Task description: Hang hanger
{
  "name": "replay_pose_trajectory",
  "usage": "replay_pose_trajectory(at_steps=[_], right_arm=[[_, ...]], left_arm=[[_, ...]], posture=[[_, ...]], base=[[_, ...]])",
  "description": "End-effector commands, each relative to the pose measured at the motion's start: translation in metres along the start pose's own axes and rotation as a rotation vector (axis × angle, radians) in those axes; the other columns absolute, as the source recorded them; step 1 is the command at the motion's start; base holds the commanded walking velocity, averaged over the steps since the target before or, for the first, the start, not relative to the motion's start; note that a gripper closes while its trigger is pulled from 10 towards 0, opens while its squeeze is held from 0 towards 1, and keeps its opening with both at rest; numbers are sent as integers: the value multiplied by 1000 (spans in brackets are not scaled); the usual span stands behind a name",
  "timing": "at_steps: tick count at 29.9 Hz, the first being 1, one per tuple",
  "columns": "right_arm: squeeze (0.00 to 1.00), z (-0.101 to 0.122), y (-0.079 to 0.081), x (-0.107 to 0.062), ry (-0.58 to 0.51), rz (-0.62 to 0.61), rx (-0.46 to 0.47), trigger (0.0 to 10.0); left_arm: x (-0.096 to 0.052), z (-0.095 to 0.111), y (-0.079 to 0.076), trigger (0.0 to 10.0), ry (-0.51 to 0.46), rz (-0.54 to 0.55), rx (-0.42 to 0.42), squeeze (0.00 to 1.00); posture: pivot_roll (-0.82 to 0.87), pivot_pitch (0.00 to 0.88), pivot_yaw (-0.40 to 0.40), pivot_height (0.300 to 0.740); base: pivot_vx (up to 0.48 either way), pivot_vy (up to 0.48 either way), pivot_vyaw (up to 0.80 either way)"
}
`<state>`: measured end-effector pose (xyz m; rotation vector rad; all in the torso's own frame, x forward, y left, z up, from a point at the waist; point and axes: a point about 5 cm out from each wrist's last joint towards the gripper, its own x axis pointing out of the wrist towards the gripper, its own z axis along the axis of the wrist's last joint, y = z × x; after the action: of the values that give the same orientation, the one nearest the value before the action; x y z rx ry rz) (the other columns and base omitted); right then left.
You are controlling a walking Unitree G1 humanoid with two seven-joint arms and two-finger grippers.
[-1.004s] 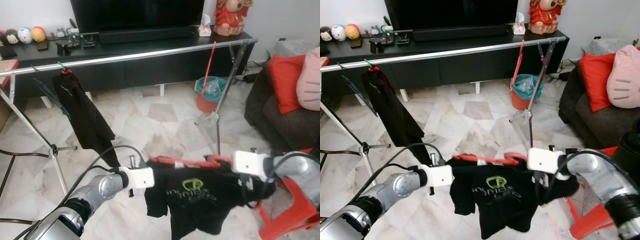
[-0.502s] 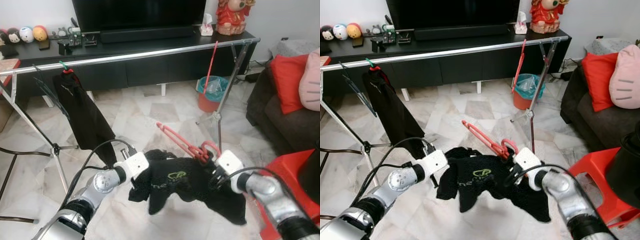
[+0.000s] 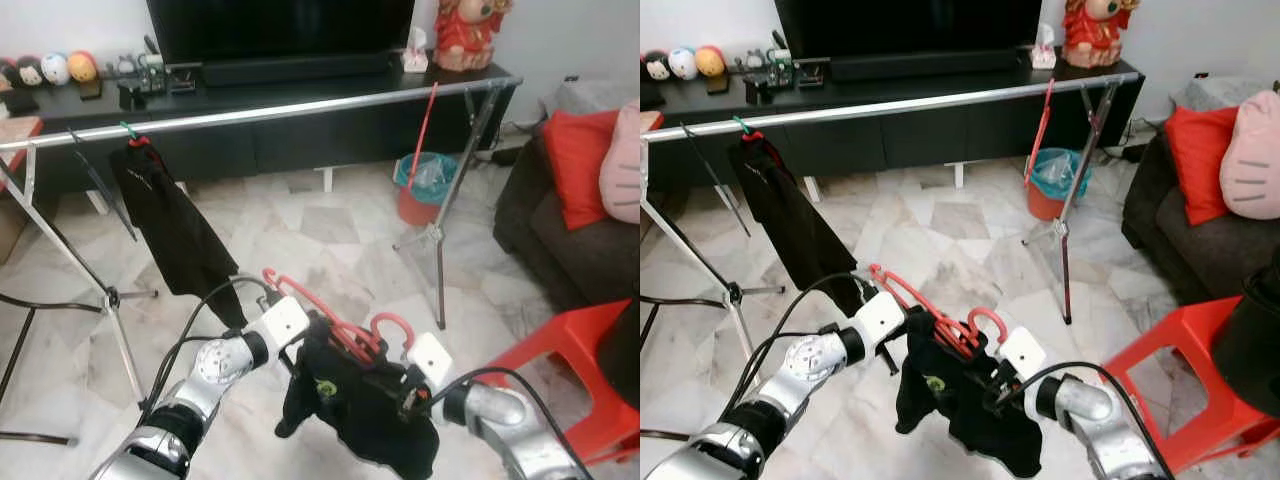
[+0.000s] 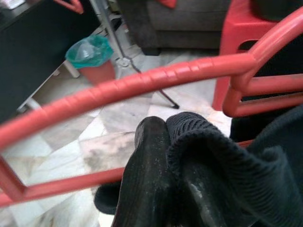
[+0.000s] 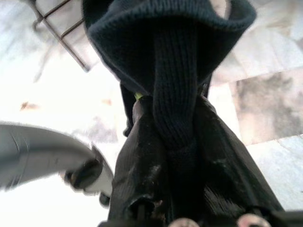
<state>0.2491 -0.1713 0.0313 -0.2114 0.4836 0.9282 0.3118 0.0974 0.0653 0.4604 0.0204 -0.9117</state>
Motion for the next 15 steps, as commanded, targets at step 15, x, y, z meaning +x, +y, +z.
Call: replay_pose_trajectory(at_steps=[15], right_arm=[[0, 17, -29, -8, -84, -285, 34, 10000]], left_arm=[[-7, 0, 2, 10000, -10, -22, -7, 0]], posture=[[-17, 48, 19, 740]], base=[[0, 0, -160]])
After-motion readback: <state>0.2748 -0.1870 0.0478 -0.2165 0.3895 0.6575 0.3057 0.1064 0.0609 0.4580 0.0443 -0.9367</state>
